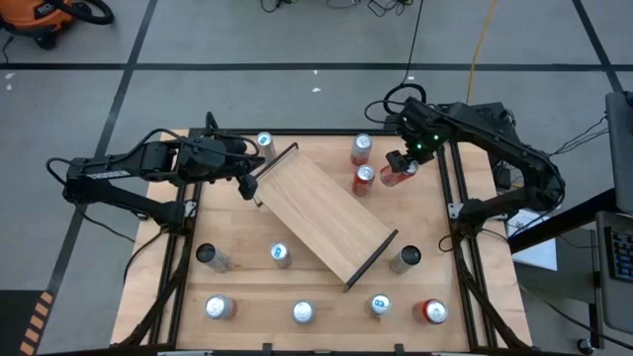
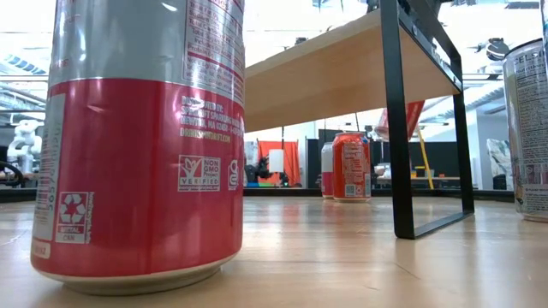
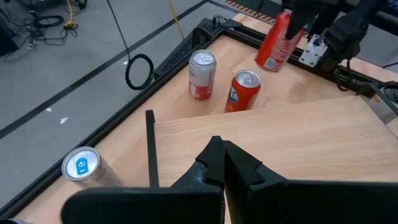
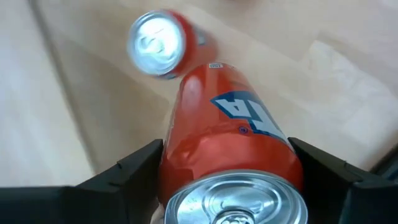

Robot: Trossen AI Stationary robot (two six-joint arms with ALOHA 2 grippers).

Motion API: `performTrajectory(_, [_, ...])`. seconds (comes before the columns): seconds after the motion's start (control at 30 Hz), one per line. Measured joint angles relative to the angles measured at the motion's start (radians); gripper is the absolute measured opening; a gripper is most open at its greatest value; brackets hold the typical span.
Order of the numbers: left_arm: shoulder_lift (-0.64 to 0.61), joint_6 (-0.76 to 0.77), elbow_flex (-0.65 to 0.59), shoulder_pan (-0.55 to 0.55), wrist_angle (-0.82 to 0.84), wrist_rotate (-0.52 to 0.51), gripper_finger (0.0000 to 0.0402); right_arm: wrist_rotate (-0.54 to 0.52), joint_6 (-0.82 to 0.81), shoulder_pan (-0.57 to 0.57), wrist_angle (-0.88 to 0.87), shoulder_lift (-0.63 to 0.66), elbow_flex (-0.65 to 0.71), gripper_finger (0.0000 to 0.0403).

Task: Place canned beverage on shelf
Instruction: Put the top red soda can on the shelf

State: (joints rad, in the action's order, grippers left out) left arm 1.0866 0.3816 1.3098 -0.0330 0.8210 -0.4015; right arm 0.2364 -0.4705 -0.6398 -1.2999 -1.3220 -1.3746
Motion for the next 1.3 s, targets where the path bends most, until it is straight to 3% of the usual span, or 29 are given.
performTrajectory(0.47, [0.023,0.007,-0.001,0.0,-0.163,0.019,0.0009,0.125,-0.028,0.11,0.092,0.053,-0.047,0.0274])
performTrajectory(0.67, [0.057,0.029,-0.001,0.0,-0.186,0.034,0.0085,0.136,-0.057,0.157,0.187,0.055,-0.069,0.0274])
performTrajectory(0.87, [0.095,0.084,-0.001,0.0,-0.189,0.081,0.0173,0.134,-0.104,0.204,0.421,0.054,-0.07,0.0274])
performTrajectory(1.1, [0.126,0.076,-0.001,0.0,-0.225,0.089,0.0244,0.135,-0.045,0.262,0.637,0.054,-0.07,0.0274])
performTrajectory(1.3, [0.127,0.051,-0.001,0.001,-0.291,0.135,0.0297,0.133,0.058,0.296,0.714,0.053,-0.07,0.0274])
